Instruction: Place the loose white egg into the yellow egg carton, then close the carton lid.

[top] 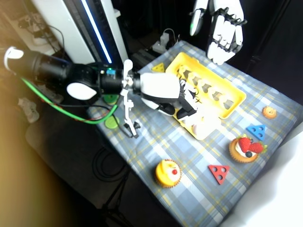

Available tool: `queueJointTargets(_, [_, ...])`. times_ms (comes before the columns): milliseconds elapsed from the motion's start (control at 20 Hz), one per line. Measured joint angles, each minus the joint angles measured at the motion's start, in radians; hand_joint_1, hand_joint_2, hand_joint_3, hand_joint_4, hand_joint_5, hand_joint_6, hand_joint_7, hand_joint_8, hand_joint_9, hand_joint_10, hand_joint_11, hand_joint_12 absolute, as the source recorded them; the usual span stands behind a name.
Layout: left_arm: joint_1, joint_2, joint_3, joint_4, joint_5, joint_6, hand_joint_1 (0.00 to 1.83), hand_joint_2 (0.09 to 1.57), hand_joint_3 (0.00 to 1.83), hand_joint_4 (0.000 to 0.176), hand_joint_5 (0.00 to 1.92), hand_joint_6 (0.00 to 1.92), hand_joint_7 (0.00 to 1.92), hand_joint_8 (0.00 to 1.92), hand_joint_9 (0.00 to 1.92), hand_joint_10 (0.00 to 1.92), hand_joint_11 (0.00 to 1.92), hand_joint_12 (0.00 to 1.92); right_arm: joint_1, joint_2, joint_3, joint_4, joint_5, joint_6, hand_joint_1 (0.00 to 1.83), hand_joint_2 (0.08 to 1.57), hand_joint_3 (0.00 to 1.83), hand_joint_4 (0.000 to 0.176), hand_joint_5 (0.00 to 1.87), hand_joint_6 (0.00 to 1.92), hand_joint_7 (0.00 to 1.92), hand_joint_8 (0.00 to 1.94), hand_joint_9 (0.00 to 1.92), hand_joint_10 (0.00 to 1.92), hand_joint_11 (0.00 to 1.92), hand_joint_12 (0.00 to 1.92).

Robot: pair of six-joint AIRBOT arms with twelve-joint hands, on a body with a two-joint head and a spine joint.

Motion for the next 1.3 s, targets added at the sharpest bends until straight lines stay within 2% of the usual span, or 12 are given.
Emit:
queueJointTargets(50, [0.0, 0.0, 0.0, 0.0, 0.001, 0.0, 0.41, 1.46, 0.0, 0.0, 0.32, 0.01, 0.35, 0.0, 0.37, 0.01, 0.0, 1.18, 0.0, 0.001, -0.004, -0.001, -0.005, 0.0, 1.04, 1.17, 0.0, 0.062, 0.0, 0.01, 0.0, 0.01, 0.0, 0.01, 0.0, 0.56])
queueJointTargets(100, [0.001, 0.0, 0.0, -0.004, -0.001, 0.0, 0.4, 1.46, 0.0, 0.0, 0.29, 0.01, 0.31, 0.0, 0.34, 0.01, 0.0, 1.1, 0.0, 0.01, -0.015, -0.001, -0.006, 0.0, 1.15, 1.17, 0.0, 0.0, 0.0, 0.0, 0.0, 0.0, 0.0, 0.0, 0.0, 0.11])
queueJointTargets(400, [0.025, 0.009, 0.0, -0.036, -0.013, 0.001, 0.4, 1.46, 0.0, 0.022, 0.29, 0.0, 0.31, 0.0, 0.35, 0.01, 0.0, 1.23, 0.0, 0.119, -0.088, 0.008, 0.028, 0.0, 1.04, 1.31, 0.06, 0.0, 0.0, 0.0, 0.0, 0.0, 0.0, 0.0, 0.0, 0.0])
queueJointTargets(500, [0.039, 0.016, -0.005, -0.068, -0.031, 0.002, 0.38, 1.46, 0.0, 0.0, 0.28, 0.01, 0.32, 0.01, 0.37, 0.02, 0.0, 1.35, 0.0, 0.183, -0.137, 0.008, 0.066, 0.0, 0.86, 1.33, 0.06, 0.002, 0.0, 0.0, 0.0, 0.0, 0.0, 0.0, 0.0, 0.0])
queueJointTargets(550, [0.049, 0.019, -0.006, -0.084, -0.041, 0.002, 0.38, 1.47, 0.0, 0.0, 0.23, 0.0, 0.31, 0.0, 0.36, 0.01, 0.0, 1.37, -0.002, 0.212, -0.154, 0.007, 0.081, 0.0, 0.45, 1.26, 0.02, 0.109, 0.0, 0.0, 0.0, 0.0, 0.0, 0.0, 0.0, 0.0])
queueJointTargets(600, [0.063, 0.024, -0.006, -0.109, -0.052, 0.002, 0.35, 1.48, 0.01, 0.0, 0.2, 0.0, 0.31, 0.0, 0.37, 0.01, 0.0, 1.38, -0.011, 0.251, -0.177, 0.006, 0.105, 0.0, 0.35, 1.24, 0.01, 0.163, 0.0, 0.0, 0.0, 0.0, 0.0, 0.0, 0.0, 0.0])
queueJointTargets(650, [0.074, 0.033, -0.006, -0.135, -0.06, 0.002, 0.31, 1.48, 0.01, 0.0, 0.14, 0.0, 0.25, 0.0, 0.33, 0.0, 0.0, 1.3, -0.02, 0.284, -0.193, 0.006, 0.125, -0.001, 0.37, 1.23, 0.0, 0.173, 0.0, 0.0, 0.0, 0.0, 0.0, 0.0, 0.0, 0.0])
queueJointTargets(750, [0.113, 0.039, -0.004, -0.2, -0.092, 0.0, 0.5, 1.43, 0.0, 0.0, 0.14, 0.0, 0.27, 0.01, 0.37, 0.02, 0.0, 1.31, -0.062, 0.338, -0.226, 0.012, 0.164, -0.002, 0.38, 1.28, 0.0, 0.125, 0.0, 0.0, 0.0, 0.0, 0.0, 0.0, 0.0, 0.4])
queueJointTargets(850, [0.16, 0.038, 0.019, -0.212, -0.128, -0.081, 0.42, 1.42, 0.0, 0.0, 0.06, 0.0, 0.24, 0.0, 0.39, 0.04, 0.0, 1.49, -0.13, 0.385, -0.263, 0.039, 0.211, -0.002, 0.4, 1.31, 0.0, 0.082, 0.0, 0.0, 0.0, 0.0, 0.0, 0.0, 0.0, 0.09])
queueJointTargets(1050, [0.226, 0.005, 0.097, -0.192, -0.163, -0.307, 0.11, 1.46, 0.01, 0.0, 0.0, 0.0, 0.11, 0.0, 0.37, 0.03, 0.0, 1.58, -0.214, 0.452, -0.316, 0.066, 0.299, -0.004, 0.34, 1.34, 0.0, 0.056, 0.0, 0.0, 0.0, 0.0, 0.0, 0.0, 0.0, 0.38])
queueJointTargets(1100, [0.237, -0.003, 0.106, -0.185, -0.161, -0.333, 0.05, 1.47, 0.01, 0.0, 0.0, 0.0, 0.14, 0.02, 0.4, 0.05, 0.03, 1.57, -0.215, 0.46, -0.323, 0.066, 0.308, -0.005, 0.27, 1.35, 0.01, 0.005, 0.0, 0.0, 0.0, 0.0, 0.0, 0.0, 0.0, 0.07])
queueJointTargets(1300, [0.333, -0.053, 0.149, -0.208, -0.151, -0.415, 0.02, 1.46, 0.0, 0.0, 0.0, 0.0, 0.12, 0.0, 0.35, 0.03, 0.0, 1.42, -0.233, 0.474, -0.335, 0.068, 0.348, -0.007, 0.25, 1.36, 0.0, 0.008, 0.0, 0.0, 0.0, 0.0, 0.0, 0.0, 0.0, 0.0])
